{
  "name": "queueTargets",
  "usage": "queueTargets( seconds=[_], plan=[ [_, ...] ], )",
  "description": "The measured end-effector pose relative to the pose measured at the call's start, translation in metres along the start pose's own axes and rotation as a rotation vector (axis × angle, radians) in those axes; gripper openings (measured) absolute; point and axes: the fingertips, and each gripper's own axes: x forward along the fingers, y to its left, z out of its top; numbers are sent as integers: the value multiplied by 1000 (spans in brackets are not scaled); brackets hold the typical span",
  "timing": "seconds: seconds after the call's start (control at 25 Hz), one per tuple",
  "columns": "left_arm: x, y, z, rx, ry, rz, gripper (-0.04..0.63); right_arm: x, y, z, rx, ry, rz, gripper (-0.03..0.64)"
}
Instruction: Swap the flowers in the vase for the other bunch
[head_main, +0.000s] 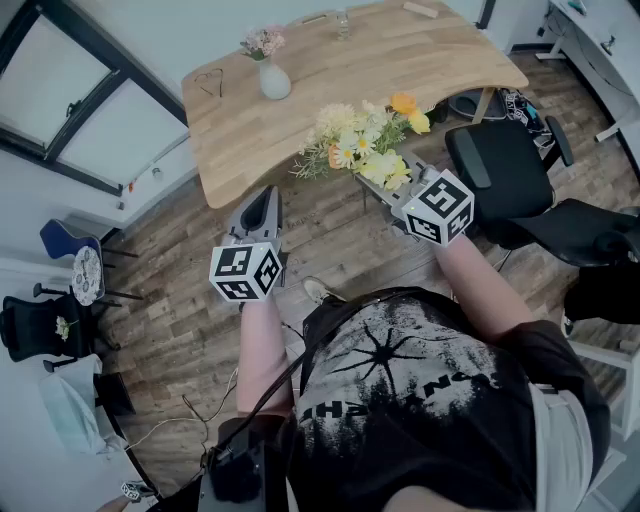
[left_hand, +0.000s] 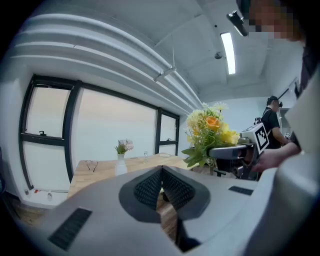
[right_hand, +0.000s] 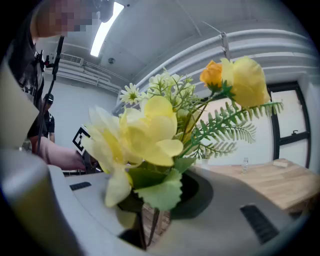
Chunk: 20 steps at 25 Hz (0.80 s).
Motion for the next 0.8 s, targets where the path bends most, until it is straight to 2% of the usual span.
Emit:
queueTargets(
  seconds=[0.44,0.8],
  plan=[
    [6,-2,-1,3,4,2,14,0,0,-2,-28,5,13,92],
    [4,-5,-4,6,12,-2,14,-1,6,-3,-6,-6,24,92]
  ],
)
